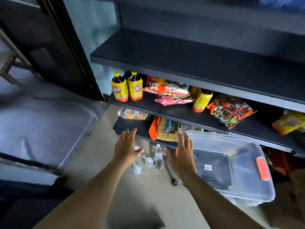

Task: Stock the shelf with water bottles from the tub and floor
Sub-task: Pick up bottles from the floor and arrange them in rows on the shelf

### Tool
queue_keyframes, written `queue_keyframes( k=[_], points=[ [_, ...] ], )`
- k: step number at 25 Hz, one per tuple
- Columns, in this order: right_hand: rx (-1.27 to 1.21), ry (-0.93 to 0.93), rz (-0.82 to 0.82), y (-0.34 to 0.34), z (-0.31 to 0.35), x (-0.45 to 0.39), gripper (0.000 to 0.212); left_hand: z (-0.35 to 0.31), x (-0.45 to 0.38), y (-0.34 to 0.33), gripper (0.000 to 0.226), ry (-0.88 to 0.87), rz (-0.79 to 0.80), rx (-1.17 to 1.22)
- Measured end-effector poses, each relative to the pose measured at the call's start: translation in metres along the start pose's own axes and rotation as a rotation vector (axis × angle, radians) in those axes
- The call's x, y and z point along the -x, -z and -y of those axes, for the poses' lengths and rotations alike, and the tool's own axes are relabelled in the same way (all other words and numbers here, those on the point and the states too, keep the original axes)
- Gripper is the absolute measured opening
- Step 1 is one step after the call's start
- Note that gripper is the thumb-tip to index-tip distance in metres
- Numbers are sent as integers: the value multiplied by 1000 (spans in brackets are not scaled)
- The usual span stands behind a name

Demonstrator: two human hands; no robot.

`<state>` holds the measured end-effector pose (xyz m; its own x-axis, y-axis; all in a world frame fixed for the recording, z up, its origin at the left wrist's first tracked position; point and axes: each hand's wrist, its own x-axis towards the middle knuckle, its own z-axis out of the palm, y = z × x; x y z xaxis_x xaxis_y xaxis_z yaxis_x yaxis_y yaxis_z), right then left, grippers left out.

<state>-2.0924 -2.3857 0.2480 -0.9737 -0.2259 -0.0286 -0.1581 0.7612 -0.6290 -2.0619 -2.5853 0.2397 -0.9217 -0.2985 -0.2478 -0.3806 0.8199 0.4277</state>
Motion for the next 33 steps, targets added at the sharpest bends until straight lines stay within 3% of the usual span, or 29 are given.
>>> queue_keyframes(
  k=[6, 12, 16, 20, 25, 28, 33],
  points=[
    [-54, -196, 221, -155, -95, 21, 74, 115, 20, -167, 88, 313, 86, 133],
    [-207, -424, 295, -306, -186, -1, 81, 195, -31, -312, 91, 484, 103, 314],
    [-311, -564, 228, -406, -240, -29, 81, 237, -81, -405, 90, 494, 113, 431],
    [-377, -551, 199, -475, -284, -66, 76, 263, -126, -468, 88, 383, 129, 497],
    [-328, -441, 162, -515, -308, -106, 47, 272, -163, -498, 53, 255, 39, 570],
    [-281, -410, 171, -514, -307, -111, 40, 276, -172, -490, 42, 223, 32, 509],
    [-267, -416, 127, -466, -269, -86, 43, 264, -150, -427, 38, 386, -171, 506]
  ],
)
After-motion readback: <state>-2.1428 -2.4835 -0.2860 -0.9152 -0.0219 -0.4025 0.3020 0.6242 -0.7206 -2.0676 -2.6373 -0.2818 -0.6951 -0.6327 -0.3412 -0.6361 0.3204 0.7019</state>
